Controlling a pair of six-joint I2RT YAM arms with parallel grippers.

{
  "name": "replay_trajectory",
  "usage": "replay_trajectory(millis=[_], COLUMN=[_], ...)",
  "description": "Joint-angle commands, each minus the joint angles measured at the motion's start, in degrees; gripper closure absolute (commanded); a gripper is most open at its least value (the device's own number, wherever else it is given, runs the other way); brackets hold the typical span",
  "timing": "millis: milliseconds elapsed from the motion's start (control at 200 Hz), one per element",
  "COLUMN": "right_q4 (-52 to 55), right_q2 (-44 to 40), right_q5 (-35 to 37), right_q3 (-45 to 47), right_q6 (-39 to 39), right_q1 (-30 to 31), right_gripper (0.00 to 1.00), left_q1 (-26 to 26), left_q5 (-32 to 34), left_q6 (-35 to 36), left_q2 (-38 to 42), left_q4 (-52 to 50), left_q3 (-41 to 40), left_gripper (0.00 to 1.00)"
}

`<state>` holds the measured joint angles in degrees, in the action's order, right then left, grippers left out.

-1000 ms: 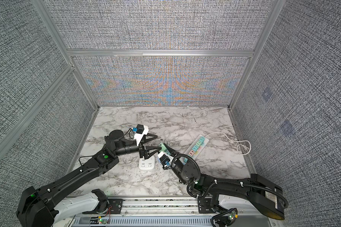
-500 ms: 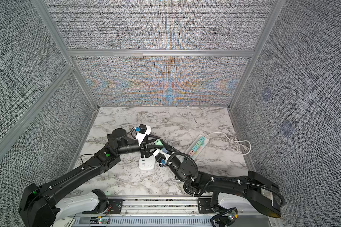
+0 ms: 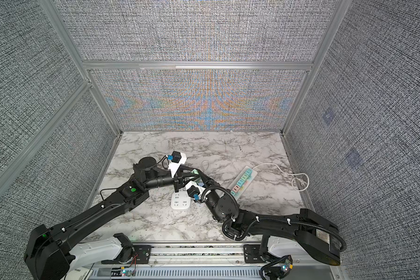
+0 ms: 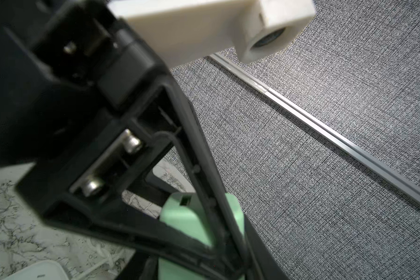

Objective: Insert plugs into power strip
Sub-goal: Insert the plug into the socket.

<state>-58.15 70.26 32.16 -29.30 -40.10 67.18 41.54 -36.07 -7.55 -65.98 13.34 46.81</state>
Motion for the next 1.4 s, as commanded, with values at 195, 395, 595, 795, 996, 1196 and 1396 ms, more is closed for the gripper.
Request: replay_trajectory(millis=[195, 395, 595, 795, 996, 1196, 1396], right_q4=[3.4, 15.6, 22.9, 32.2, 39.5, 45.6, 41.6], right_q2=[-6.5, -16.5, -28.5, -38.7, -45.8, -48.2, -48.5], right_q5=[-2.2, -1.8, 4.2, 13.3, 8.3, -1.3, -3.2], right_q3=[1.0, 4.9, 10.7, 13.3, 20.0, 22.2, 26.1], right_q6=[8.0, 17.0, 22.5, 27.8, 40.3, 50.9, 53.8], right_q1=[0.5, 0.6, 0.2, -5.6, -22.1, -34.7, -37.0], right_gripper=[0.24, 0.07, 0.01, 0.01, 0.01, 0.01, 0.00], left_q1=[0.4, -0.1, -0.3, -0.2, 0.0, 0.0, -0.8], left_q5=[2.9, 23.4, 32.9, 29.7, 28.7, 29.8, 28.5], left_q6=[0.8, 0.1, 9.4, 36.0, 48.2, 48.5, 49.8], left_q2=[0.3, 1.4, 3.7, 5.1, 5.0, 3.7, -2.7], left_q4=[-1.1, -3.4, -1.0, -2.5, -9.7, -14.4, -17.6], left_q3=[-0.9, -2.0, -6.2, -9.4, -8.1, -6.0, -5.4], left_gripper=[1.00, 1.00, 1.00, 1.00, 1.00, 1.00, 1.00])
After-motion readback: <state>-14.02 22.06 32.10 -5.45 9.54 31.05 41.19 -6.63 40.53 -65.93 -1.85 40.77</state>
